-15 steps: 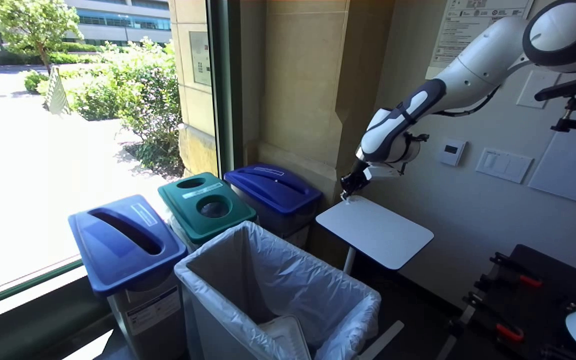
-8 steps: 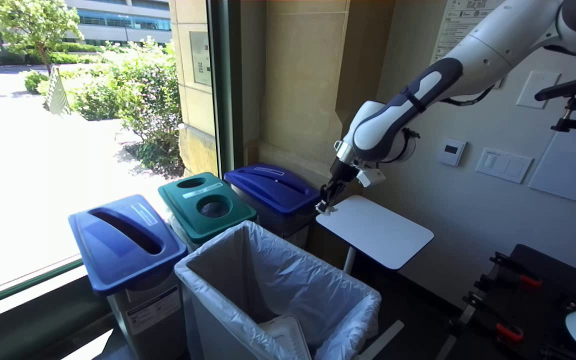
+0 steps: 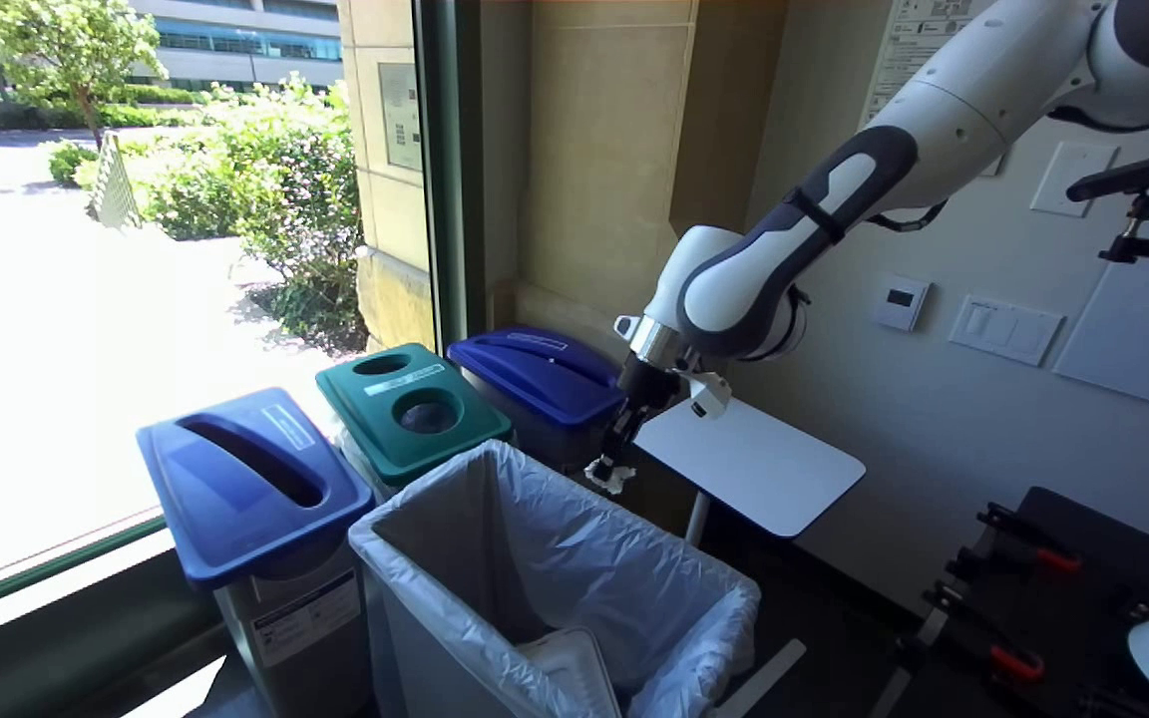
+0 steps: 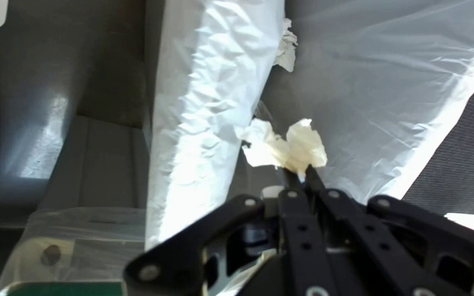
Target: Put the thing on the table in the bin
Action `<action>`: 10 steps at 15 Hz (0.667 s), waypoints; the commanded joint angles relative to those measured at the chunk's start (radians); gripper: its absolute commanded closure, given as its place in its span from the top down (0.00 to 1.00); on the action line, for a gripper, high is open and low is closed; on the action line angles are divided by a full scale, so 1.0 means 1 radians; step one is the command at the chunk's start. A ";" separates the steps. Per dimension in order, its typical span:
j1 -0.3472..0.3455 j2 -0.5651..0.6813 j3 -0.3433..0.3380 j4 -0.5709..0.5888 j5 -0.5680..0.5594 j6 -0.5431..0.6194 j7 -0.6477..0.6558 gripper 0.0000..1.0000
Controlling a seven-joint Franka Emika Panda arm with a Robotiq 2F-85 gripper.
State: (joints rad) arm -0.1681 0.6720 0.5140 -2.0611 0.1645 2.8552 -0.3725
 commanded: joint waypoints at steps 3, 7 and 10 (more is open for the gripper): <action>0.037 0.015 -0.001 0.005 0.000 0.000 0.001 0.06; 0.039 0.016 -0.004 0.007 0.000 0.000 0.001 0.01; 0.049 0.030 0.020 0.034 -0.005 0.040 -0.014 0.01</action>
State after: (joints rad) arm -0.1323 0.6908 0.5175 -2.0544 0.1633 2.8623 -0.3726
